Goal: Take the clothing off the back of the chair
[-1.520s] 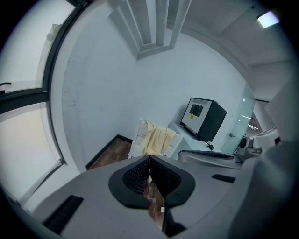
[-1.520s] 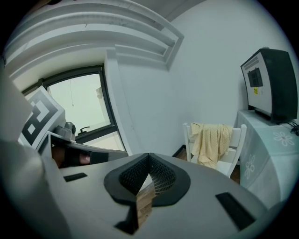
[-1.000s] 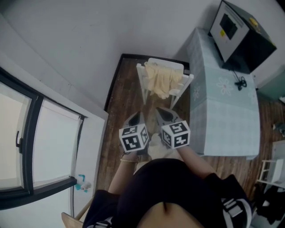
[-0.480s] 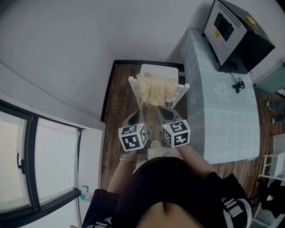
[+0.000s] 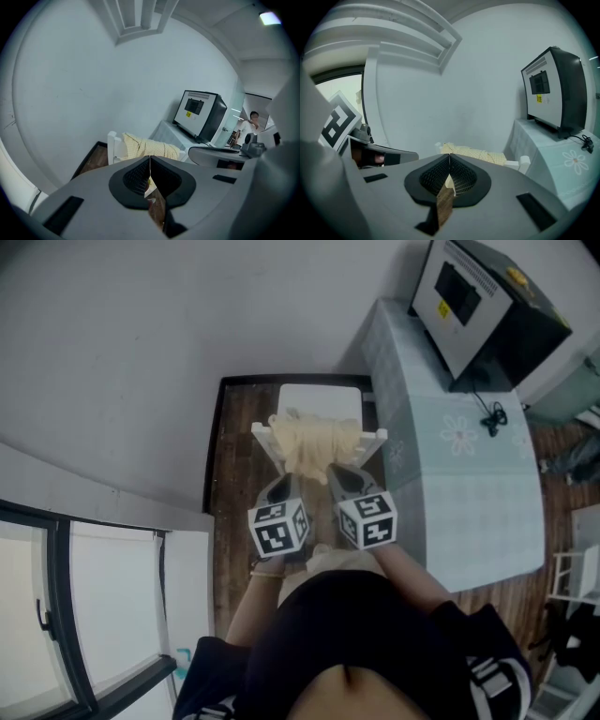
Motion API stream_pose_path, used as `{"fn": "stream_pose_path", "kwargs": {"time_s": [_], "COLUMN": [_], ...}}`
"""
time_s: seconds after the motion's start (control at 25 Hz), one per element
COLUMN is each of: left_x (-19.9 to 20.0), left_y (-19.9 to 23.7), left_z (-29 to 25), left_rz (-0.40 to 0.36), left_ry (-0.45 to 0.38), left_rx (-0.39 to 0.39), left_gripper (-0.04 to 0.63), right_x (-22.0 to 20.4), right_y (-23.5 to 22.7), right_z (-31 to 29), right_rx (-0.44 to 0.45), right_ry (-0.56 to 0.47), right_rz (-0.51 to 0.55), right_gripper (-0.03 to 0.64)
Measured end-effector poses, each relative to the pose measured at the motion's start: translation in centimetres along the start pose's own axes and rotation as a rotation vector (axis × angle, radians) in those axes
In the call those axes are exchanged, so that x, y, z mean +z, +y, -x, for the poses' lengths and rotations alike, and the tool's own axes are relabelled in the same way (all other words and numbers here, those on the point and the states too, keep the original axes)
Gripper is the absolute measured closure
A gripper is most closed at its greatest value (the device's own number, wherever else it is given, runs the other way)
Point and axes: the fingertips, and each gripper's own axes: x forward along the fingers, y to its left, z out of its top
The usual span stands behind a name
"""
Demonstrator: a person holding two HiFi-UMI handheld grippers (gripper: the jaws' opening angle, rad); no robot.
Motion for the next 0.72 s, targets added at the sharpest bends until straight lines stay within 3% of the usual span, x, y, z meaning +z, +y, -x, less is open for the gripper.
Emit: {"fn": "stream_pose_path", "kwargs": {"time_s": [0.4,0.64,0.72], "left_x": [-0.2,0.2,0.1], "left_y": [0.0,0.6,1.0], "left_z": [-2.9,-5.2,-5.9], "left_rz": [-0.017,-0.043,-0.053], "left_ry": [0.005,-0.010,-0.007], "left_rx": [-0.008,-0.021,-0.020], "left_gripper": [0.583,0.418,0.347], "right_x": [-1.7,-2.2,-2.5], "right_y": [-3.3,-5.2,-5.6], "right_z": [-1.0,-1.8,-2.1], "right_rx": [-0.054,-0.107,-0.115], "right_ry": [0.028,0.035,0.045], "right_rz": [-0.039,-0.070,-0.079], "right_gripper": [0.603,0.598,0.555]}}
